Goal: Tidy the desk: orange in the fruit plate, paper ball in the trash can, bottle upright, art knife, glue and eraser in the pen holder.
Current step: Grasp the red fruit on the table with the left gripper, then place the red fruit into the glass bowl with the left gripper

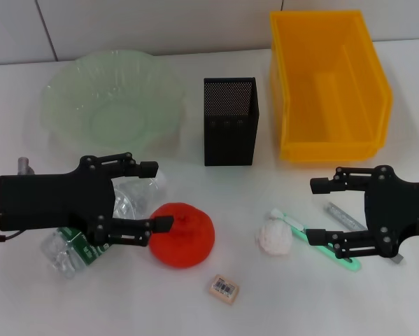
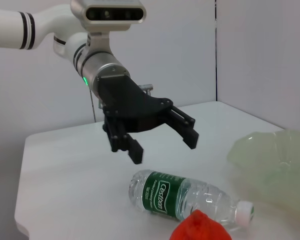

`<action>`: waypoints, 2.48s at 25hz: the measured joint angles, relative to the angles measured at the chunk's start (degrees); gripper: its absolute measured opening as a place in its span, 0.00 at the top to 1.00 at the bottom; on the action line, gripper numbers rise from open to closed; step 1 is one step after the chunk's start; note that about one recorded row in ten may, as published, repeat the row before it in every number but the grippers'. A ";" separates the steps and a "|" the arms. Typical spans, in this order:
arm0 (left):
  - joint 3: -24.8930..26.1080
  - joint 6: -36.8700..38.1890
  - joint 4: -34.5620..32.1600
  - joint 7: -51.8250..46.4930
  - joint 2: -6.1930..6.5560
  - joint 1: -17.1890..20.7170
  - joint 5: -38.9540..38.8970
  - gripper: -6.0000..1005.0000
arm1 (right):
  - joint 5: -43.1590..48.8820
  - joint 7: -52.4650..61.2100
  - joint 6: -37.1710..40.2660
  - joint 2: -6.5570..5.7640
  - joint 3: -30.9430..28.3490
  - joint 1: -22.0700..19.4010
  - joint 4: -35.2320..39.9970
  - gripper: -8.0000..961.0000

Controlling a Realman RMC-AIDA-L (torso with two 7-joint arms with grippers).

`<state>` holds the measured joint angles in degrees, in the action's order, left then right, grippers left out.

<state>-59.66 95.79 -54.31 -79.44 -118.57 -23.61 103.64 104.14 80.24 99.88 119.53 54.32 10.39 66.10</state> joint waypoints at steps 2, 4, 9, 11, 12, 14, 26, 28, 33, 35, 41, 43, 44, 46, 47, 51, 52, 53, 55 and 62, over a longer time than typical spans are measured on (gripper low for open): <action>-1.85 -3.14 0.36 0.57 -0.06 -0.07 0.13 0.15 | 0.00 0.00 -0.06 -0.02 0.00 -0.01 0.00 0.21; -3.42 -5.05 0.55 0.78 -0.10 -0.11 0.08 0.15 | 0.00 0.00 -0.07 -0.03 0.00 -0.01 0.00 0.21; -9.57 -12.48 1.00 0.84 -0.15 -0.25 0.19 0.16 | 0.00 0.00 -0.13 -0.09 -0.02 -0.07 0.00 0.21; -12.49 -15.77 1.32 1.03 -0.14 -0.33 0.29 0.16 | 0.00 0.00 -0.13 -0.09 -0.24 -0.10 -0.05 0.22; -14.47 -17.83 1.42 1.25 -0.12 -0.37 0.32 0.16 | 0.00 0.01 -0.13 -0.09 -0.55 -0.10 -0.11 0.22; -15.61 -18.96 1.44 1.36 -0.12 -0.37 0.33 0.16 | 0.00 0.01 -0.13 -0.09 -0.62 -0.11 -0.15 0.22; -20.72 -23.24 2.03 3.68 0.01 0.02 0.57 0.17 | 0.00 0.17 -0.12 -0.14 -0.71 0.16 -0.54 0.22; -20.74 -23.29 2.23 3.68 0.03 -0.02 0.72 0.17 | 0.01 0.18 -0.12 -0.16 -0.71 0.22 -0.54 0.22; -20.76 -23.73 2.29 3.44 -0.04 -0.22 2.36 0.18 | 0.01 0.36 -0.12 -0.18 -0.71 0.32 -0.54 0.22; -20.76 -24.02 2.29 3.18 -0.04 -0.30 2.56 0.18 | 0.01 0.41 -0.12 -0.18 -0.71 0.33 -0.54 0.22; -20.75 -24.29 2.26 2.94 -0.08 -0.40 2.94 0.33 | 0.01 0.44 -0.12 -0.18 -0.71 0.39 -0.61 0.23; -20.76 -24.33 2.25 2.93 -0.08 -0.40 3.12 0.41 | 0.01 0.48 -0.12 -0.18 -0.71 0.41 -0.62 0.23; -20.76 -24.33 2.24 2.93 -0.08 -0.40 3.18 0.46 | 0.01 0.50 -0.12 -0.18 -0.71 0.42 -0.62 0.23; -20.76 -24.34 2.23 2.92 -0.08 -0.43 3.29 0.55 | 0.01 0.52 -0.12 -0.18 -0.71 0.42 -0.62 0.23; -20.76 -24.33 2.23 2.92 -0.08 -0.44 3.29 0.60 | 0.01 0.52 -0.12 -0.18 -0.71 0.42 -0.62 0.23; -20.76 -23.90 1.70 2.93 -0.08 -0.18 3.31 0.66 | 0.01 0.54 -0.12 -0.18 -0.71 0.43 -0.66 0.23; -20.75 -23.28 1.20 2.93 -0.08 0.00 3.16 0.68 | 0.01 0.54 -0.12 -0.18 -0.71 0.43 -0.94 0.23; -20.75 -23.28 1.20 2.93 -0.08 0.00 3.16 0.70 | 0.01 0.54 -0.12 -0.18 -0.71 0.43 -0.94 0.23; -20.54 -22.14 0.56 2.92 -0.08 0.16 2.96 0.73 | 0.01 0.54 -0.12 -0.18 -0.71 0.43 -1.26 0.23; -19.85 -17.03 -8.34 2.20 -0.01 3.67 -0.93 0.83 | 0.01 0.45 -0.12 -0.12 -0.71 0.29 -1.62 0.23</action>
<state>-79.51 78.76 -62.65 -77.24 -118.59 -19.94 102.70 104.15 80.69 99.76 119.41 53.61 10.67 64.48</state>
